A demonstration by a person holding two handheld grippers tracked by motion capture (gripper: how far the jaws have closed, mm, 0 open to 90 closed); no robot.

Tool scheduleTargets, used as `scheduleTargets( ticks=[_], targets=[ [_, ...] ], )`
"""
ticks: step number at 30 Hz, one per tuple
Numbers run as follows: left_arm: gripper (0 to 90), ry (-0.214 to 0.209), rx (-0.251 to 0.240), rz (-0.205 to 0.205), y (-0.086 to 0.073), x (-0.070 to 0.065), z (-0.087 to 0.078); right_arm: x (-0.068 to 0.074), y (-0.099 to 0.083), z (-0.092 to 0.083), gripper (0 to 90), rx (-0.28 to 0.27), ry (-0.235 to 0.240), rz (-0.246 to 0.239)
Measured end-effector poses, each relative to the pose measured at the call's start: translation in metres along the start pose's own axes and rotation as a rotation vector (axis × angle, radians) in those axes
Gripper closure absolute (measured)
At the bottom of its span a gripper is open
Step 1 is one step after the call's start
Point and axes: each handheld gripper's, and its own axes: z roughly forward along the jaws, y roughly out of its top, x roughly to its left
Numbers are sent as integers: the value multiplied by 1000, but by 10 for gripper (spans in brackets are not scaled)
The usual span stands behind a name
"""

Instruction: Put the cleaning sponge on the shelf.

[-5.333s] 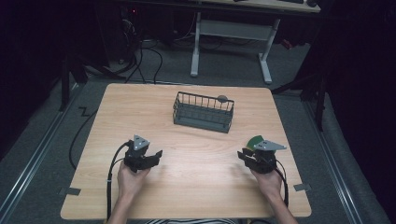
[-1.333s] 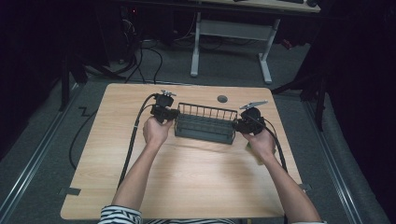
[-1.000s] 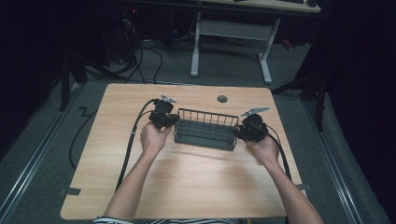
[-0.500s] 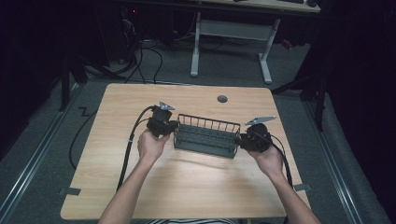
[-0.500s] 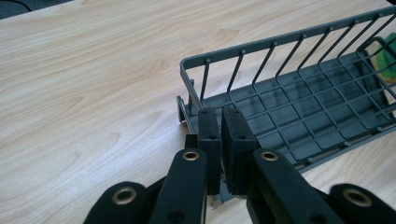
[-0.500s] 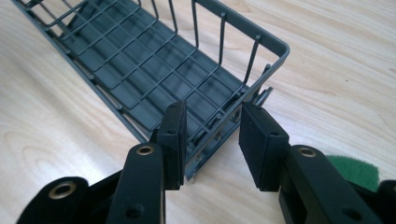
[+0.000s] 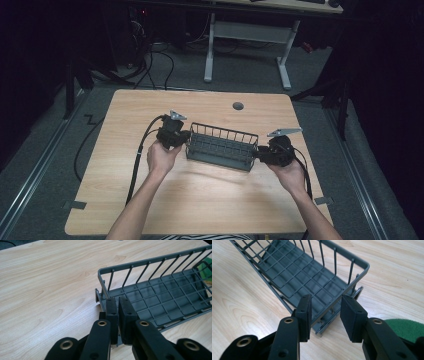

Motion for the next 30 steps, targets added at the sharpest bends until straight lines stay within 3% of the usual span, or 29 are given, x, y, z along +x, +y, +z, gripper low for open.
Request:
scheduleTargets(
  ticks=[8, 12, 17, 21, 24, 27, 30],
  targets=[
    [849, 5, -30, 7, -2, 1, 0, -4, 1, 3, 520, 4, -7, 14],
    [708, 1, -74, -19, -4, 4, -6, -8, -2, -2, 484, -42, 2, 48],
    [525, 40, -123, -25, -13, 10, -20, -18, -7, -13, 477, -131, 3, 91],
    [440, 40, -154, -66, -29, 24, -30, -24, -11, -18, 461, -158, 11, 117],
    [401, 38, -152, -87, -45, 32, -35, -26, -20, -22, 444, -237, -21, 86],
    [389, 49, -146, -94, -60, 35, -37, -28, -25, -24, 423, -212, -31, 78],
    [373, 49, -132, -109, -77, 38, -40, -31, -31, -26, 399, -258, -55, 66]
  ],
)
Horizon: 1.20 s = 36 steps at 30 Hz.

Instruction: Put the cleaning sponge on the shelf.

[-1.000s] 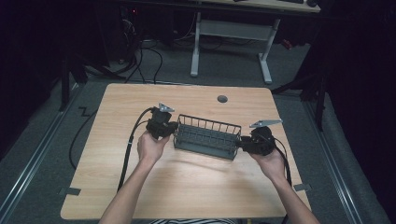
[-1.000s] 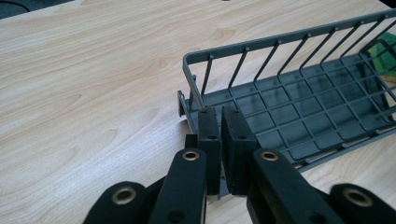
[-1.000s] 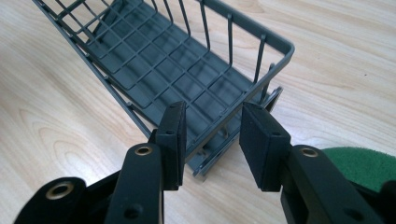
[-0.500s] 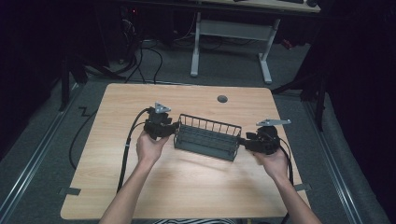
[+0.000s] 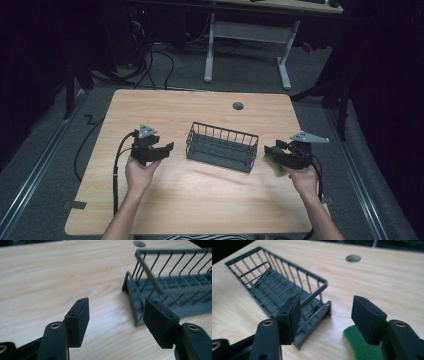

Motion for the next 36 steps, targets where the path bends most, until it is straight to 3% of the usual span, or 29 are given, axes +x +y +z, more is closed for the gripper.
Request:
scheduleTargets(
  ticks=[2, 7, 12, 17, 19, 23, 26, 28, 31, 36],
  targets=[
    [357, -9, 13, -16, -11, 2, -4, -4, -3, -1, 388, 6, -3, 6],
    [324, 2, 29, -12, -32, 4, -12, -10, -8, -3, 373, 59, -34, -5],
    [306, 38, 51, -1, -54, 8, -11, -15, -15, -3, 358, 86, -84, -55],
    [284, 51, 61, -22, -73, 13, -6, -35, -27, 4, 297, 113, -116, -12],
    [265, 58, 86, -30, -79, 13, -2, -43, -30, 8, 279, 120, -105, 16],
    [236, 85, 126, -3, -85, 11, 3, -49, -36, 16, 256, 135, -100, 31],
    [232, 91, 118, 4, -89, 10, 5, -51, -38, 20, 235, 160, -111, 14],
    [233, 124, 99, 17, -92, 9, 6, -52, -38, 21, 225, 168, -120, -3],
    [219, 159, 96, 17, -93, 7, 7, -53, -38, 22, 224, 173, -93, -27],
    [200, 161, 97, 10, -92, 7, 8, -55, -34, 31, 203, 264, -76, -51]
  ],
)
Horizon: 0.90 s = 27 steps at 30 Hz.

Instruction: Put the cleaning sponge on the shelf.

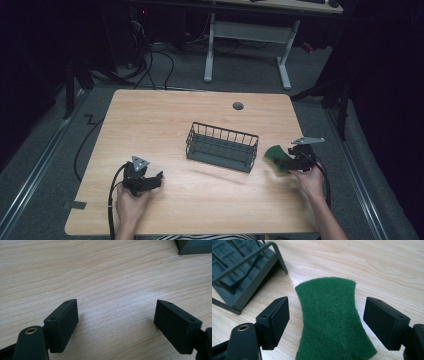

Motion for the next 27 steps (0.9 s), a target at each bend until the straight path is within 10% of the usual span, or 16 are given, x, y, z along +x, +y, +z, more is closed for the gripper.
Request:
scheduleTargets(
  ticks=[8, 27],
  targets=[
    [199, 8, 1, -7, 0, 0, 0, -3, 8, 5, 184, 44, -53, -37],
    [200, 12, 0, -10, 0, 0, 0, -2, 7, 30, 292, 201, -13, -119]
  ],
)
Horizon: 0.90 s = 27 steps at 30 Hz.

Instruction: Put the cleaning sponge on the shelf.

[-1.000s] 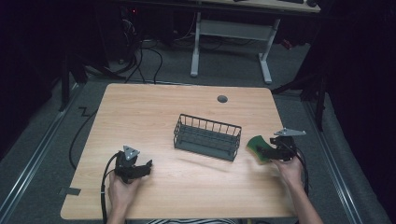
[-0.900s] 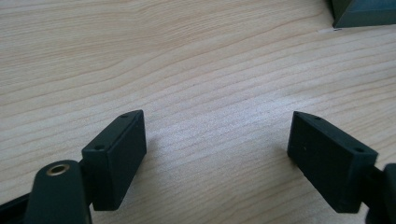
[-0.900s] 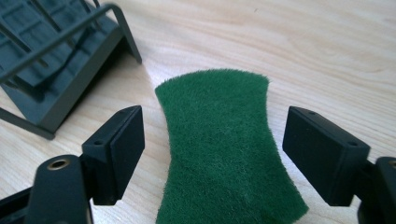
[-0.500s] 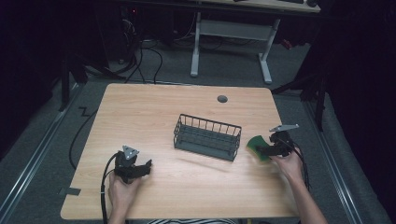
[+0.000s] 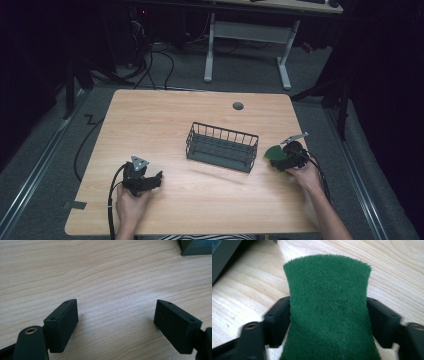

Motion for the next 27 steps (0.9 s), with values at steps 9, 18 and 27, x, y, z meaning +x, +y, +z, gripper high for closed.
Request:
scheduleTargets(
  ticks=[9, 18, 27],
  targets=[
    [213, -6, -2, 7, -1, -1, -1, -5, -4, -6, 301, -17, 46, 26],
    [214, -7, -3, 6, -1, -1, -1, -3, -8, -22, 301, -60, 51, 30],
    [221, -3, -4, 2, -1, -1, -1, -1, -4, -41, 300, -114, 81, 26]
  ],
)
